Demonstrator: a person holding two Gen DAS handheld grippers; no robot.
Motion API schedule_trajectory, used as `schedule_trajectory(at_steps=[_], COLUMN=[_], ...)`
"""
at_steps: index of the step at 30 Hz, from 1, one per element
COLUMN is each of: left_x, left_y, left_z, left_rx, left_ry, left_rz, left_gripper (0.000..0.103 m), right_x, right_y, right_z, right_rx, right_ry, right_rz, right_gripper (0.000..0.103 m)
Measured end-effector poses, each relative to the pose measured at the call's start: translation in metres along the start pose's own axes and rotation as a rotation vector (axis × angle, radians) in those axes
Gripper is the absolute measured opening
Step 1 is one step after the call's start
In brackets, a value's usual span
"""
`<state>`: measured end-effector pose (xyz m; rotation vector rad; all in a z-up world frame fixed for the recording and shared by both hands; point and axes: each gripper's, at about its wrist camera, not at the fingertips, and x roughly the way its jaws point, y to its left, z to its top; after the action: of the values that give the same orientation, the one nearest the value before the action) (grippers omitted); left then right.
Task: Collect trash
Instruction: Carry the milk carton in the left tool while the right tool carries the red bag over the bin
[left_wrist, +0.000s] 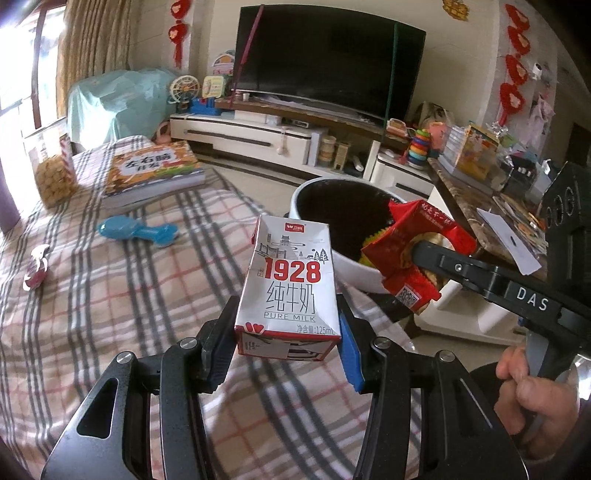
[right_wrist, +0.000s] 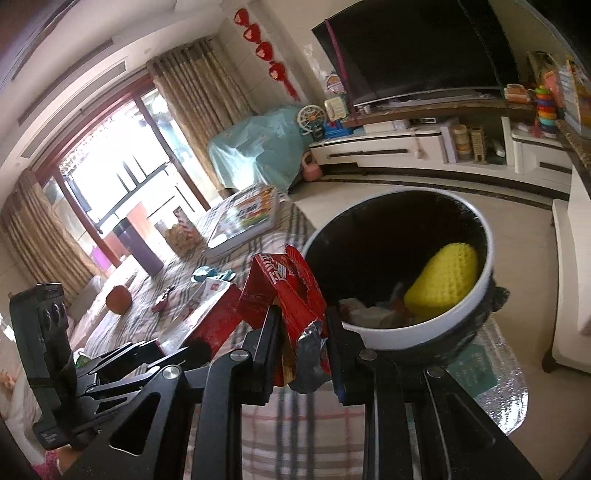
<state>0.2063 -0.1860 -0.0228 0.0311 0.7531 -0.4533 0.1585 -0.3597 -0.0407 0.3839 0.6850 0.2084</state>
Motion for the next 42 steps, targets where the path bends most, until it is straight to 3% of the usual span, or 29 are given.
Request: schedule_trajectory(at_steps=[24,42], left_x=[0.033,0.064], left_y=[-0.039,-0.048], left_z=[0.036,0.056], left_rx=[0.052,0.069], left_ry=[0.002,0.028], left_rz=[-0.041,-0.043], left_gripper=[0.048,0.048], right_x=[0.003,0.024], right_y=[-0.055,-0.07], right_z=[0.031,0.047], right_rx=[0.035,0.029], right_ry=[-0.016,0.025], right_rz=[-0.1,-0.136], right_gripper=[0.024,0.024])
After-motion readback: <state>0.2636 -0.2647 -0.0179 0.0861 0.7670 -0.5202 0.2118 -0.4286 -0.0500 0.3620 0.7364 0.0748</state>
